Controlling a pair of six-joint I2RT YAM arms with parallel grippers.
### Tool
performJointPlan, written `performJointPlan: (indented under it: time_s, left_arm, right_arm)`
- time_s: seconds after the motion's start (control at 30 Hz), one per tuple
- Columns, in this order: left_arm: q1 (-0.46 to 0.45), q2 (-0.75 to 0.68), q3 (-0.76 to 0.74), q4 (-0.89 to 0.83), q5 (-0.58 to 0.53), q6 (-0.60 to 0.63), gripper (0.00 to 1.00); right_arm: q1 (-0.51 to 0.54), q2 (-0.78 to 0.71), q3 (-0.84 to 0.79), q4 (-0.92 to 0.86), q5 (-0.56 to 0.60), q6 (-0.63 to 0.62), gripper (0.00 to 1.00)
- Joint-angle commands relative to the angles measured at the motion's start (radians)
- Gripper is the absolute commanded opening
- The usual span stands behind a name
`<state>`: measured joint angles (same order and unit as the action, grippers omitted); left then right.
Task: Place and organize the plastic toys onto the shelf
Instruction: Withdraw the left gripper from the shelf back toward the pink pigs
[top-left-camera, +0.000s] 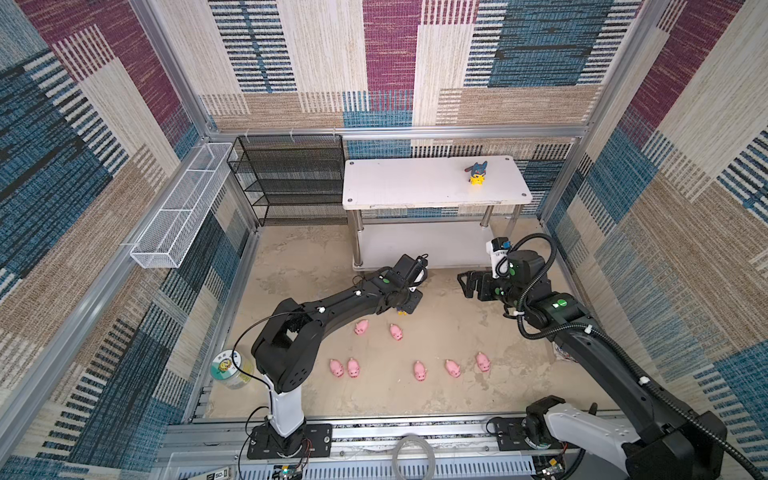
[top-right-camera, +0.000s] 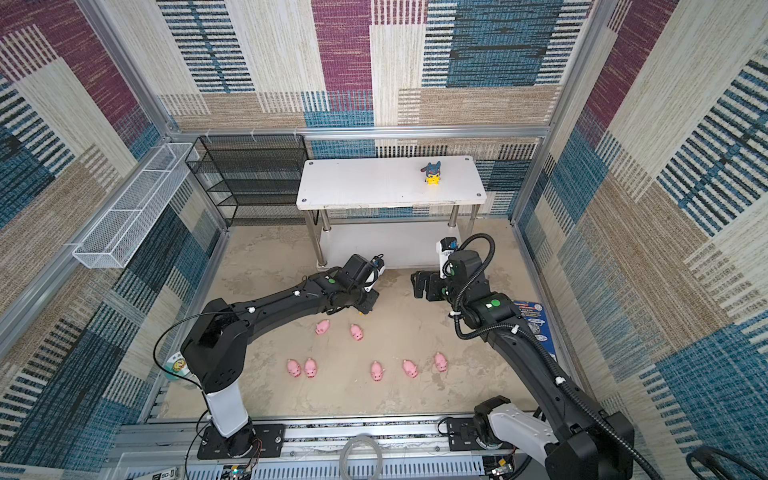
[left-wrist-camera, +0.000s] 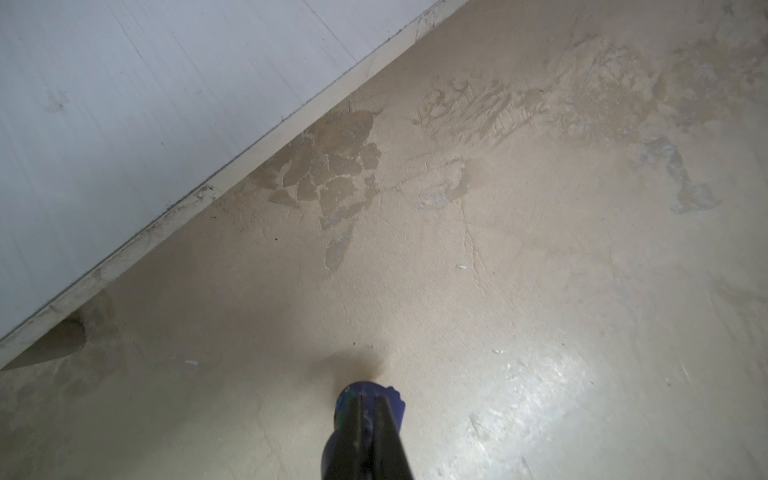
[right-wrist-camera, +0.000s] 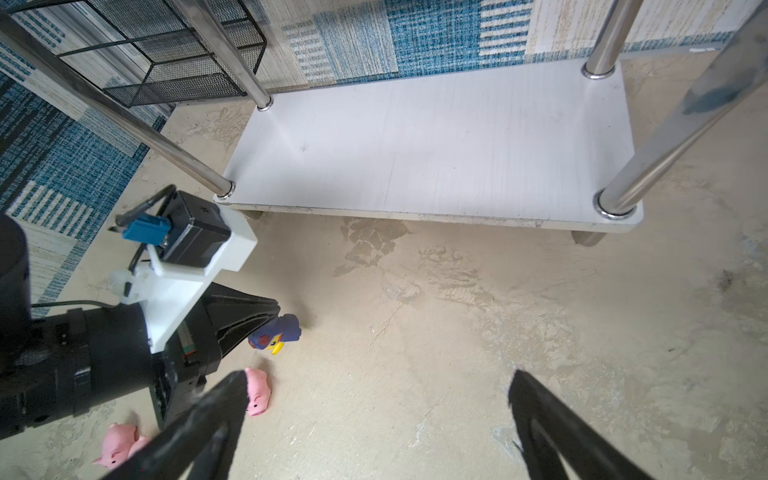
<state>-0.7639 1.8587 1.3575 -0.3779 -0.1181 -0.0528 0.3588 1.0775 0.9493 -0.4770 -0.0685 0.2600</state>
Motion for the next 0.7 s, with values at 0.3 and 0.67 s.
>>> performJointPlan:
  time_s: [0.3, 0.67]
  left_arm:
    - [-0.002, 0.090, 0.073, 0.027, -0.001, 0.010, 0.02]
    - [-0.002, 0.096, 0.095, 0.005, 0.005, 0.013, 0.17]
  right_arm:
    - [0.000, 0.009, 0.020, 0.003, 0.024, -0.004, 1.00]
    - [0.000, 0.013, 0.017, 0.010, 0.031, -0.008, 1.00]
